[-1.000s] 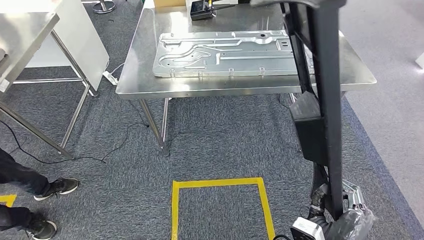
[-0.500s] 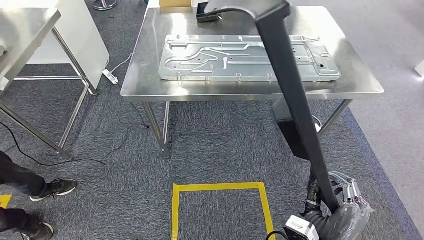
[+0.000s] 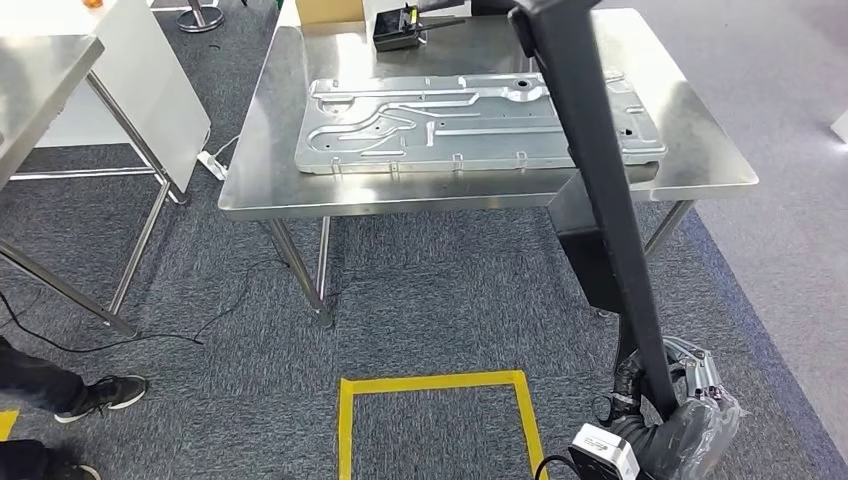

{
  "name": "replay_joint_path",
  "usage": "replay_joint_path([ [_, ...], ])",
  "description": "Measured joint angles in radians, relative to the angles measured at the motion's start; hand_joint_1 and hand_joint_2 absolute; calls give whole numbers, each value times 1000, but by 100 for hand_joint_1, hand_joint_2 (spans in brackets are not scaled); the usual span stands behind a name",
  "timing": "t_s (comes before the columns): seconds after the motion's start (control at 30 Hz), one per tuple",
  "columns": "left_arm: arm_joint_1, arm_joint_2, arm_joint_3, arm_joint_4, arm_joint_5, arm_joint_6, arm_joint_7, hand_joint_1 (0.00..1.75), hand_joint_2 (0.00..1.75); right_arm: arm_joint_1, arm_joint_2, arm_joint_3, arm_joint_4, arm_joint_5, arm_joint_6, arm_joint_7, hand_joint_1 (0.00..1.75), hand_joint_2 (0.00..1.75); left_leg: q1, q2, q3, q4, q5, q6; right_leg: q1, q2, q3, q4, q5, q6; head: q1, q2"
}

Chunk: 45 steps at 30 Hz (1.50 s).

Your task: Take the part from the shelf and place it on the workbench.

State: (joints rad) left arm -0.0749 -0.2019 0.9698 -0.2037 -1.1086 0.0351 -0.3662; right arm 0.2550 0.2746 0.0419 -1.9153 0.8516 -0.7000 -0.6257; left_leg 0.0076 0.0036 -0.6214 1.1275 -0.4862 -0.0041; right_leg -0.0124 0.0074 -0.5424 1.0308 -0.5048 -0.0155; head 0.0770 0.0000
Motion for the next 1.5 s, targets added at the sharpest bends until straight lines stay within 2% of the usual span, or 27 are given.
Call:
replay_joint_path([
  [0.03,0,1,0,0,0,0,0,0,175,-2,0,0,0,0,0,0,175,175,-3,-1,22,-56,24,6,1,1,3,1,-5,4,0,0],
  [0.07,-1,1,0,0,-1,-1,0,0,175,-3,-1,0,0,1,0,0,175,175,-6,-1,35,-87,33,11,2,1,4,1,-8,9,0,0],
  [0.17,-2,2,0,0,-2,-2,0,0,175,-5,-2,0,0,2,0,1,175,175,-8,-2,43,-106,29,23,0,0,7,-3,-14,26,0,0],
  [0.23,-1,2,0,0,-2,-2,0,0,175,-7,-2,0,0,2,0,2,175,175,-3,-1,55,-121,32,35,0,-2,-3,30,-34,36,1,0],
  [0.27,-1,1,0,0,-2,-2,0,0,175,-8,-3,0,-1,3,0,1,175,175,0,0,62,-126,32,41,-1,-3,-26,77,-56,40,1,0],
  [0.33,-3,1,0,0,-2,-2,0,0,175,-9,-7,0,0,3,0,2,175,175,-2,0,69,-127,25,48,-2,-3,-102,207,-105,46,1,0],
  [0.37,-3,1,0,0,-2,-2,0,0,175,-9,-8,0,1,3,0,2,175,175,-2,0,73,-127,20,49,-3,-3,-136,255,-112,49,2,0],
  [0.4,-2,1,0,0,-2,-2,0,0,175,-9,-10,0,2,4,0,4,175,175,-2,0,78,-126,15,49,-4,-4,-154,271,-100,51,1,0],
  [0.43,-2,1,0,0,-3,-3,0,0,175,-10,-12,0,2,4,0,6,175,175,-2,-1,84,-125,10,47,-5,-4,-152,247,-68,52,2,0],
  [0.5,-1,1,0,0,-5,-3,0,0,175,-13,-16,0,2,6,0,11,175,175,-2,-3,99,-121,-4,41,-8,-6,-105,123,14,49,2,0],
  [0.57,-2,0,0,0,-6,-4,0,0,175,-20,-20,0,3,6,0,17,175,175,-5,-4,107,-117,-19,30,-5,-7,-65,29,48,40,1,0],
  [0.67,-5,1,0,0,-8,-4,0,0,175,-28,-26,0,5,6,0,27,175,175,-6,-4,113,-120,-29,13,-2,-4,-56,11,41,24,0,0],
  [0.73,-7,1,-1,0,-9,-4,0,0,175,-34,-29,0,6,6,0,32,175,175,-4,-4,106,-90,-49,2,-5,-4,-45,4,38,12,-1,0],
  [0.8,-7,1,-1,0,-12,-4,0,0,175,-42,-32,0,8,6,0,37,175,175,0,-4,53,17,-97,-7,-7,-6,-33,0,32,1,-1,0],
  [0.87,-5,1,-1,0,-15,-4,0,0,175,-46,-34,0,12,6,0,42,175,175,2,-4,-27,144,-134,-12,-7,-6,-26,0,24,-3,-1,0],
  [0.9,-3,1,-1,0,-15,-4,0,0,175,-47,-36,0,14,7,0,45,175,175,3,-4,-52,170,-127,-14,-7,-5,-20,0,19,-3,-1,0],
  [0.93,-2,1,-1,0,-15,-5,0,0,175,-48,-38,0,16,7,0,47,175,175,4,-4,-59,157,-98,-14,-7,-4,-13,0,14,-2,-2,0],
  [1.0,-1,1,-1,0,-15,-5,1,0,175,-50,-41,0,19,8,0,50,175,175,4,-4,-24,36,-6,-7,-7,-1,4,0,1,2,-1,0],
  [1.07,-2,2,-1,0,-15,-5,1,0,175,-56,-43,0,21,8,0,52,175,175,-1,-4,18,-72,41,3,-4,0,14,1,-12,13,-1,0],
  [1.13,-4,3,-1,0,-16,-5,1,0,175,-62,-45,0,22,8,0,54,175,175,-7,-4,31,-96,35,12,-3,0,18,-2,-19,25,-1,0],
  [1.23,-3,4,-1,0,-16,-5,1,0,175,-69,-50,0,24,9,0,61,175,175,-2,-5,46,-113,34,29,-4,-2,21,10,-33,41,0,0],
  [1.3,-4,4,-1,0,-16,-5,1,0,175,-73,-55,0,26,10,0,64,175,175,1,-5,60,-124,32,41,-5,-3,-21,97,-72,46,1,0],
  [1.37,-4,5,-1,0,-17,-5,1,0,175,-76,-61,0,31,10,0,66,175,175,1,-4,69,-125,23,48,-5,-3,-102,226,-114,50,1,0],
  [1.4,-4,5,-1,0,-17,-5,1,0,175,-76,-64,0,33,10,0,66,175,175,0,-4,75,-124,17,48,-6,-3,-133,263,-113,52,1,0],
  [1.43,-3,5,-1,0,-18,-5,1,0,175,-76,-66,0,36,10,0,67,175,175,0,-5,82,-124,10,47,-7,-3,-146,264,-91,53,1,0],
  [1.47,-2,4,-1,0,-18,-5,1,0,175,-76,-68,0,38,10,0,67,175,175,0,-6,91,-123,3,45,-9,-4,-139,225,-51,53,1,0],
  [1.5,-2,4,-1,0,-19,-5,1,0,175,-77,-69,-1,39,10,0,66,175,175,1,-7,102,-122,-5,42,-10,-6,-118,158,-3,51,2,0],
])
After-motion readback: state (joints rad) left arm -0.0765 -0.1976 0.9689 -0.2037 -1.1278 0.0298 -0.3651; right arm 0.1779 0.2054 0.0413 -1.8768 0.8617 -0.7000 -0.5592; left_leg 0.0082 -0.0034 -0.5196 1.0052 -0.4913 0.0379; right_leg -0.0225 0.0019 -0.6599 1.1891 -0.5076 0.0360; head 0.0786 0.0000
